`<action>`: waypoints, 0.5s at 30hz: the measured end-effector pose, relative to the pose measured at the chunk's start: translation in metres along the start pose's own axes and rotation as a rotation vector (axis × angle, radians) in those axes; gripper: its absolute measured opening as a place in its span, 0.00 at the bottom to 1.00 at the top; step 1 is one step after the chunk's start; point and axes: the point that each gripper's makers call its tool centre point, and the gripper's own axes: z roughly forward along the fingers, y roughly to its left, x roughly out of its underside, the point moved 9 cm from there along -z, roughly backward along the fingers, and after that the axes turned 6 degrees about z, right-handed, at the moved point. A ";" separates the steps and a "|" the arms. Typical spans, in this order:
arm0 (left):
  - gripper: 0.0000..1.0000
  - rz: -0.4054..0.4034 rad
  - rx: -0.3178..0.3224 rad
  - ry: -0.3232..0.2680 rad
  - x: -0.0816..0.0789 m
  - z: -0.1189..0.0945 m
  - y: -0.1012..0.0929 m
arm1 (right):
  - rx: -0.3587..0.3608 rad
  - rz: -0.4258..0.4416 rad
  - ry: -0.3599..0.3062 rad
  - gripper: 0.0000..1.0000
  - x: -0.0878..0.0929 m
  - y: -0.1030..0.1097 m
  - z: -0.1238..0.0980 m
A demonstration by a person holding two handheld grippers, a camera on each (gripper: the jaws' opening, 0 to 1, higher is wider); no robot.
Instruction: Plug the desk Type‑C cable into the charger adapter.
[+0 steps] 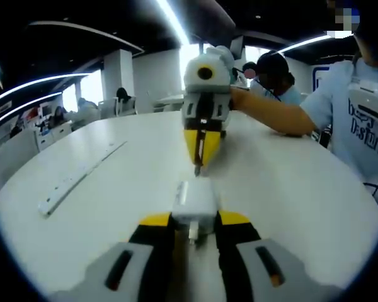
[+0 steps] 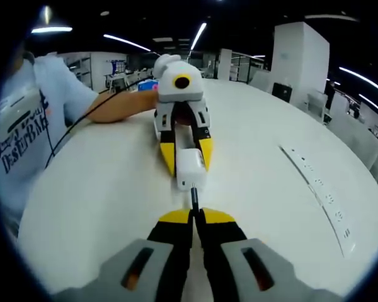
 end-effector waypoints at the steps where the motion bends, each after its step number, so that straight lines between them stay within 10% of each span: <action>1: 0.27 0.000 0.000 0.000 0.000 0.000 0.000 | -0.002 0.001 -0.001 0.07 0.000 0.000 0.000; 15: 0.27 0.000 0.000 0.000 -0.001 0.000 0.001 | -0.016 -0.002 0.011 0.07 -0.001 0.003 0.002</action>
